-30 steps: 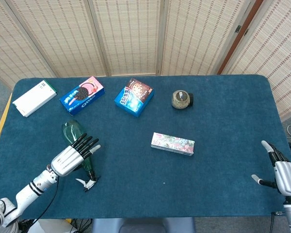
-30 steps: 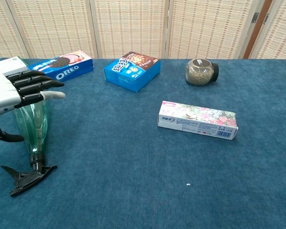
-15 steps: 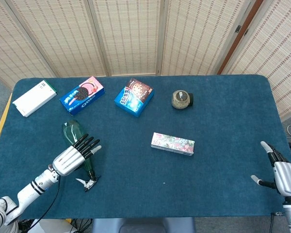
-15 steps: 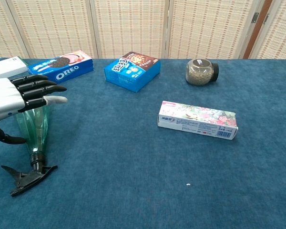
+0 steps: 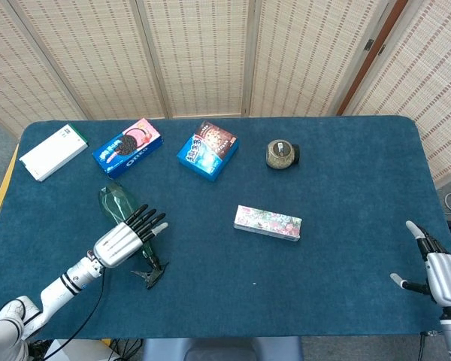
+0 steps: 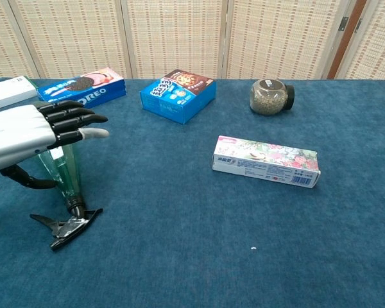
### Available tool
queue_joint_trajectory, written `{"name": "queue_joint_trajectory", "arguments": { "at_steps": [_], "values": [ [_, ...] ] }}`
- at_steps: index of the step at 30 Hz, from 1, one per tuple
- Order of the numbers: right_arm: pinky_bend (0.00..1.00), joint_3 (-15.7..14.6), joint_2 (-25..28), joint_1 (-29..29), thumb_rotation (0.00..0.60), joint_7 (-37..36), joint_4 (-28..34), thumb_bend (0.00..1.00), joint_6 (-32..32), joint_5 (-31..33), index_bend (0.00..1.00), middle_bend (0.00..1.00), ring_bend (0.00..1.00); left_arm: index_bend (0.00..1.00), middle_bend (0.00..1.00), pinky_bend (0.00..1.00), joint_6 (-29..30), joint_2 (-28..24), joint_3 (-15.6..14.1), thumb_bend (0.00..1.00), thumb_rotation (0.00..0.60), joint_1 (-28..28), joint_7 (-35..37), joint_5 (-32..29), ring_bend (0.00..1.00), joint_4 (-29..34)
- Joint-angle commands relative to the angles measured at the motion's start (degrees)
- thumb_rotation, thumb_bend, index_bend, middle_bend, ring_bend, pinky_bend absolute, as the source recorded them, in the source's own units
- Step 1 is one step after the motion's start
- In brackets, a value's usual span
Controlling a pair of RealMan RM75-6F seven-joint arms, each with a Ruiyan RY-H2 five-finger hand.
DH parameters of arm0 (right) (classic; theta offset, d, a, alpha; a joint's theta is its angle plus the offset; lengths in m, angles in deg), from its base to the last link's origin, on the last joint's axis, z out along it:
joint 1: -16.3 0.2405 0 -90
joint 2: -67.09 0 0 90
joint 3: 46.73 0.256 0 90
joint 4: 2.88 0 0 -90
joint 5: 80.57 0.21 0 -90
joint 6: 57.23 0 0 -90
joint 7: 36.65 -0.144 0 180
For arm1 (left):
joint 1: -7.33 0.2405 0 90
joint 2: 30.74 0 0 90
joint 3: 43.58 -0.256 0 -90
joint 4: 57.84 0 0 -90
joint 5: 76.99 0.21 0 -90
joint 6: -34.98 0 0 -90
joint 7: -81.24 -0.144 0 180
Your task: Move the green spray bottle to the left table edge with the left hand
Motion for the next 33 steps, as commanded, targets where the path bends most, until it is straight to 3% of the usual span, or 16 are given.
{"name": "queue_joint_trajectory", "arguments": {
  "at_steps": [1, 24, 33],
  "values": [
    [0.41, 0.01, -0.02, 0.0, 0.6, -0.06, -0.02, 0.0, 0.0, -0.02, 0.1, 0.15, 0.21, 0.0, 0.0, 0.0, 0.08, 0.54, 0.36, 0.0, 0.6, -0.56, 0.17, 0.01, 0.0, -0.22],
    [0.41, 0.03, -0.15, -0.01, 0.6, -0.54, -0.11, 0.0, -0.34, -0.01, 0.1, 0.16, 0.21, 0.0, 0.0, 0.0, -5.41, 4.93, 3.39, 0.0, 0.6, -5.82, 0.23, -3.21, 0.0, -3.0],
    [0.41, 0.14, 0.12, -0.11, 0.6, -0.62, 0.06, 0.0, -0.11, -0.02, 0.1, 0.16, 0.21, 0.0, 0.0, 0.0, -6.09, 3.62, 3.38, 0.0, 0.6, -5.73, -0.78, -4.37, 0.0, -1.22]
  ]
}}
